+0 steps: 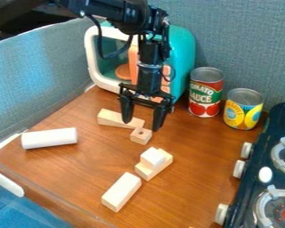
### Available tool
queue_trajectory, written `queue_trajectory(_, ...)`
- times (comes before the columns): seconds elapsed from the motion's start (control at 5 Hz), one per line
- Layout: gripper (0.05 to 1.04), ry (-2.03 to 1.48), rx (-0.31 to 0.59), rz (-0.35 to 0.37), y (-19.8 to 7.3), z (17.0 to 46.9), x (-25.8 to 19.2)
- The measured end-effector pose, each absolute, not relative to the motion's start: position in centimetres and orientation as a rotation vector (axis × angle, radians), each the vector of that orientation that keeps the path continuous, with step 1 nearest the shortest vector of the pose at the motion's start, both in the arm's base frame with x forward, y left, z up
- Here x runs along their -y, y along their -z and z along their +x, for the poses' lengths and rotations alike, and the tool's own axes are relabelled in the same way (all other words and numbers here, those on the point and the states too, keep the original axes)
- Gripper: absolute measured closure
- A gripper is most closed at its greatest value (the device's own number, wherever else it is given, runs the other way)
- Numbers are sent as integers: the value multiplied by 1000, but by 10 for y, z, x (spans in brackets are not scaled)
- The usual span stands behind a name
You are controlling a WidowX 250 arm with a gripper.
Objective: Put the block with a hole on top of the white cubu
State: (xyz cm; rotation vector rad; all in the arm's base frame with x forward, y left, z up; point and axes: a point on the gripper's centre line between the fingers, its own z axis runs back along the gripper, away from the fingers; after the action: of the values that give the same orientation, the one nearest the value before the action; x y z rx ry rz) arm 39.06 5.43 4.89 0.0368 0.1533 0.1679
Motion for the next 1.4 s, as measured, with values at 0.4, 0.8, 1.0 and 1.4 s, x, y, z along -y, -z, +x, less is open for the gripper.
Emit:
queue_trajectory(0.4,83,-203,-194,47,-48,388,-68)
queue_trajectory(0.8,83,-213,-216,39,-31,389,-71)
queue_trajectory(1.0,83,-219,-190,19,-31,393,-69)
queue_trajectory(1.4,83,-251,-179,3,-28,395,-68)
